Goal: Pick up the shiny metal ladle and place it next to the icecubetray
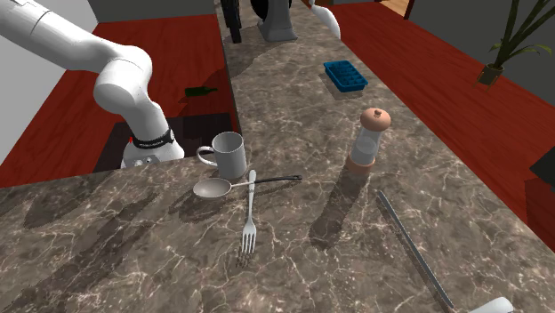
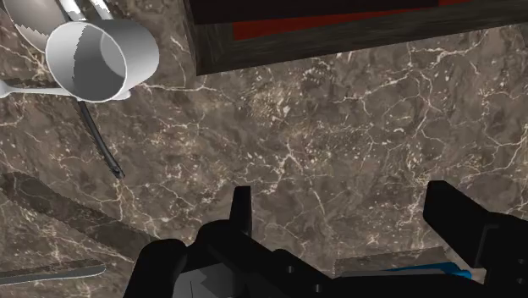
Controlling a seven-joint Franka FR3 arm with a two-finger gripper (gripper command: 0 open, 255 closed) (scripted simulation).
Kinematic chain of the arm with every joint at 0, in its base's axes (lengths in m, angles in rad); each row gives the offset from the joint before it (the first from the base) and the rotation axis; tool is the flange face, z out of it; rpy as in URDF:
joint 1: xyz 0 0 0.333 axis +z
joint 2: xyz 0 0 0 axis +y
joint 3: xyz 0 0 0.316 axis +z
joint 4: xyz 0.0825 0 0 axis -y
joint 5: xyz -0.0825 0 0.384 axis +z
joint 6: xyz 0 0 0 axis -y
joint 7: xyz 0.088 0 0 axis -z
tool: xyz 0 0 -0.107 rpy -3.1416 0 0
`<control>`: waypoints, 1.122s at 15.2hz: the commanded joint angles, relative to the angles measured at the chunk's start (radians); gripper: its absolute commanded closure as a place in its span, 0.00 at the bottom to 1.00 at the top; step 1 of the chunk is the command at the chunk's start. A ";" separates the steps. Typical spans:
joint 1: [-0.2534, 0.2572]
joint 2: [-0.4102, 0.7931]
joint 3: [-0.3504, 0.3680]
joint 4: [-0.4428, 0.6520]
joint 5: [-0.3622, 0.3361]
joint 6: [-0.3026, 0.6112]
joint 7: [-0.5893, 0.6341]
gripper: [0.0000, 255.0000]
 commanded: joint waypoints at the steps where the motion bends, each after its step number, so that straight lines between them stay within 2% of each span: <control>1: 0.000 0.000 0.000 0.000 0.000 0.000 0.000 0.00; 9: -0.049 -0.013 -0.185 -0.159 -0.090 0.168 -0.195 0.00; 17: -0.087 0.094 -0.397 -0.227 -0.168 0.364 -0.403 0.00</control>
